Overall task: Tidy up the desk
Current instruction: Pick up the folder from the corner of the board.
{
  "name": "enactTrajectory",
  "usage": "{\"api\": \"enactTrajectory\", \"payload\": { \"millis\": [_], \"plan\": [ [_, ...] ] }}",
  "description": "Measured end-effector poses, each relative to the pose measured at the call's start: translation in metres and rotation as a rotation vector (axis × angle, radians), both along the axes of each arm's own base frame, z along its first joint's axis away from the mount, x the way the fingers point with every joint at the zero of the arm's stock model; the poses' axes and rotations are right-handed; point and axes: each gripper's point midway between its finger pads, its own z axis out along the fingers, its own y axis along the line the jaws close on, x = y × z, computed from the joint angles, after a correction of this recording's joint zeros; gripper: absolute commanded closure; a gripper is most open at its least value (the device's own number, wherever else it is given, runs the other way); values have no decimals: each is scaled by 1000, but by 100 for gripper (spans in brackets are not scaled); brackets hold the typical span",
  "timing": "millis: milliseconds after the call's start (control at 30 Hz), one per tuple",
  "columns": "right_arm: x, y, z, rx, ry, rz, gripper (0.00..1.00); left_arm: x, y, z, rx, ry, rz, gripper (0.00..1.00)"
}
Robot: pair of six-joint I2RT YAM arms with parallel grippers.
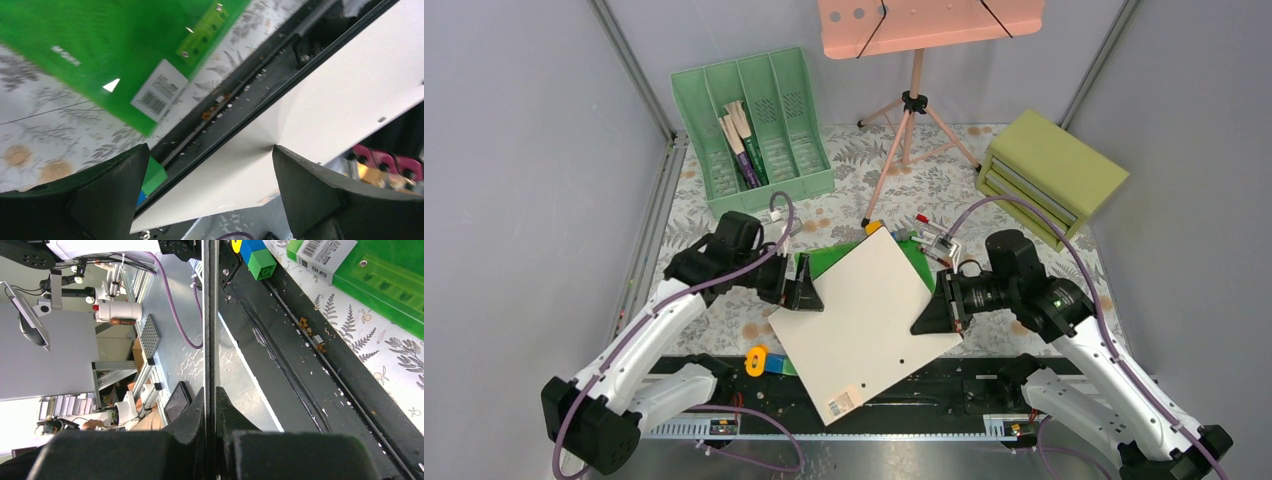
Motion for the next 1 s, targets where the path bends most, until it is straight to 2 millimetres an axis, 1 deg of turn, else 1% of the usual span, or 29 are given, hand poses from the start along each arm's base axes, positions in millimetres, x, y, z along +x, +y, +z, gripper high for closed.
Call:
{"api": "enactTrajectory", "payload": {
  "millis": [67, 167, 267, 367, 433, 533, 633, 700, 900, 1000],
  "plan": [
    [1, -1, 0, -1, -9, -10, 100, 6, 8, -1, 43, -47, 45, 2],
    [4, -2, 0, -10, -30, -38, 100, 19, 27, 1, 128, -139, 150, 1],
    [11, -5, -2, -30, -52, -84, 100, 30, 47, 12, 191, -222, 267, 1],
    [22, -9, -7, -68, -80, -156, 100, 37, 63, 26, 223, -282, 379, 1],
    [29, -12, -8, -93, -91, -199, 100, 39, 71, 32, 229, -301, 439, 1],
    [39, -17, -7, -122, -113, -266, 100, 38, 78, 32, 240, -284, 503, 1],
    [49, -21, -3, -139, -136, -325, 100, 35, 78, 29, 240, -240, 531, 1],
    [55, -22, -2, -151, -137, -359, 100, 33, 74, 24, 229, -202, 528, 1],
    [62, -23, -6, -170, -89, -414, 100, 22, 57, -5, 201, -63, 480, 1],
    [68, -20, 0, -124, -52, -445, 100, 16, 50, -15, 177, -5, 464, 1]
  ]
}}
